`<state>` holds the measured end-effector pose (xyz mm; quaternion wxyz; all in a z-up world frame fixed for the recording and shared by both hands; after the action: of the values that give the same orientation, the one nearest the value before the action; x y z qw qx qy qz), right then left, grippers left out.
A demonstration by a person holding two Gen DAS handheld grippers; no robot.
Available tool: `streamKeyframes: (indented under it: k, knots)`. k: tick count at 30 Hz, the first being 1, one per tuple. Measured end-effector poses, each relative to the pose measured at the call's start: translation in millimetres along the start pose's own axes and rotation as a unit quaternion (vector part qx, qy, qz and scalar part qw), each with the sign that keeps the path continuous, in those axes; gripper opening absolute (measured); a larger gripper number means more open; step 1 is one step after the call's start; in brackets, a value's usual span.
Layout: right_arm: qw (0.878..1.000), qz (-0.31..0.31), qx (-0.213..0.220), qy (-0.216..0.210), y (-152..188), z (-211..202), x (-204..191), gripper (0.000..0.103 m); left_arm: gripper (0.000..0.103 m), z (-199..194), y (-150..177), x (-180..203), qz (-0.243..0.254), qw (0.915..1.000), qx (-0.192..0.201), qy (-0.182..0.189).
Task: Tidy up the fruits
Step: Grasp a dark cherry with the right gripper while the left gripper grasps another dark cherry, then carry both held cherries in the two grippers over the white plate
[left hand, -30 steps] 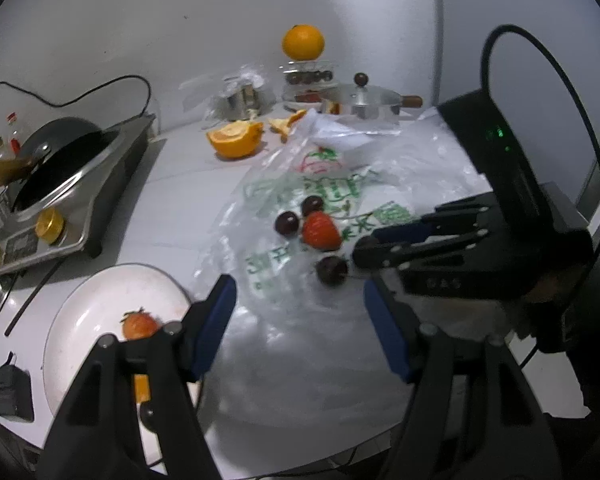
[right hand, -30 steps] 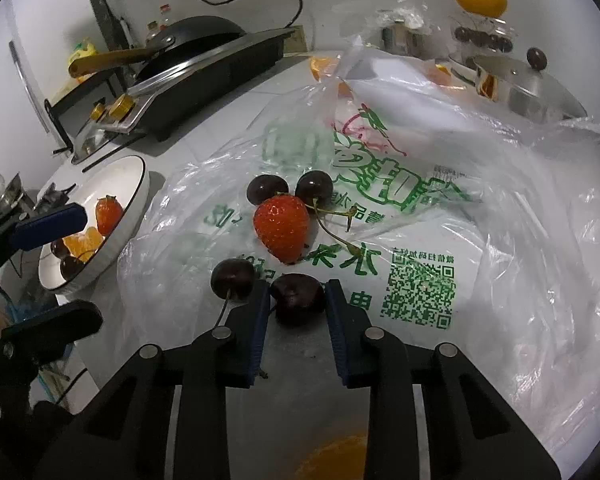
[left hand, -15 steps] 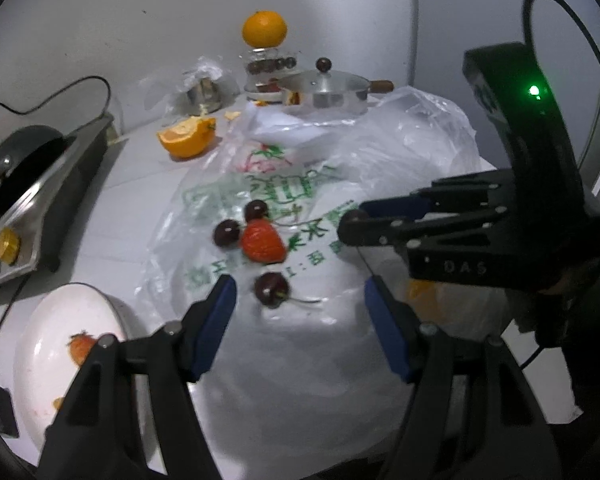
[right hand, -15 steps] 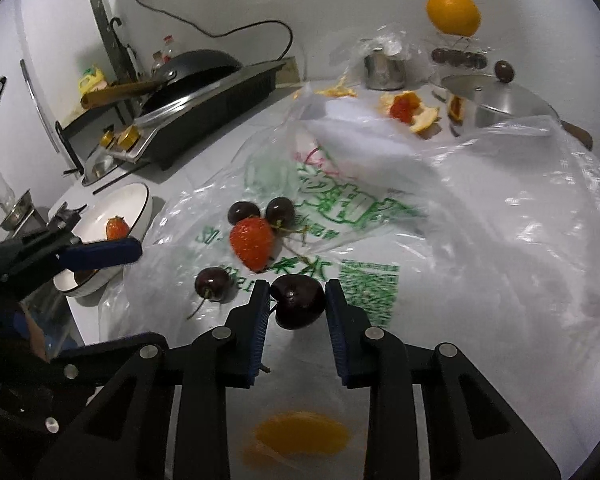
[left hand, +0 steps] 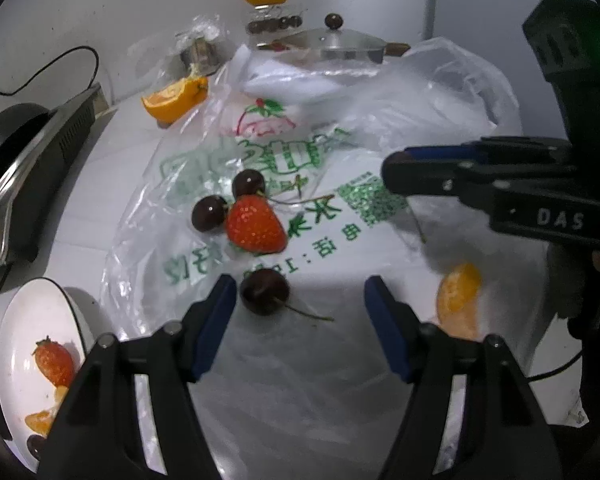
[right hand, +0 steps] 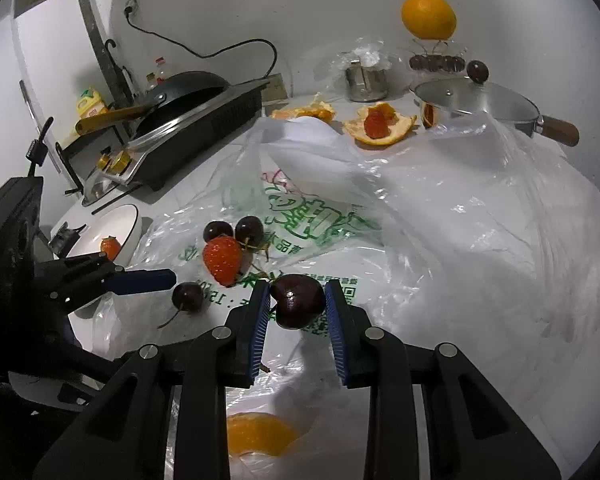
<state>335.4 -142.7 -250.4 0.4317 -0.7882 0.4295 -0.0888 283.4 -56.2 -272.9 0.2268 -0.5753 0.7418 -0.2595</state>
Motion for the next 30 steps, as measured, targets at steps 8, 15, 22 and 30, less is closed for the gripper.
streamKeyframes:
  k: [8, 15, 22, 30]
  knots:
    - [1.000, 0.001, -0.005, -0.005, 0.9, 7.7, 2.7, 0.030, 0.047, 12.0, 0.3, -13.2, -0.019, 0.9998, -0.008, -0.007]
    - [1.000, -0.002, -0.008, -0.003, 1.1, 12.1, 2.8, 0.030, 0.027, 13.1, 0.0, -21.2, -0.028, 0.9996, -0.003, -0.004]
    - [1.000, -0.005, -0.010, 0.006, 0.3, 10.7, -1.2, 0.030, 0.027, 0.8, 0.4, -14.4, -0.016, 0.9998, 0.011, 0.008]
    - [1.000, -0.021, -0.003, 0.013, -6.0, 0.2, -19.0, 0.030, 0.027, -22.5, -1.3, -12.4, -0.012, 0.9991, 0.037, 0.018]
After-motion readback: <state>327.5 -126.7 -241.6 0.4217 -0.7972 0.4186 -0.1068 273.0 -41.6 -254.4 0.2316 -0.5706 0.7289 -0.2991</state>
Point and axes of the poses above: each gripper's, at about its wrist camera, not at the fingertips, and z roughly the way its jaws point, x to its right, y to its underside, the point moved 9 cm from there along z, roughly the way its jaws point, and after that the axes turned 2 degrees about x, right-handed, at the moved point
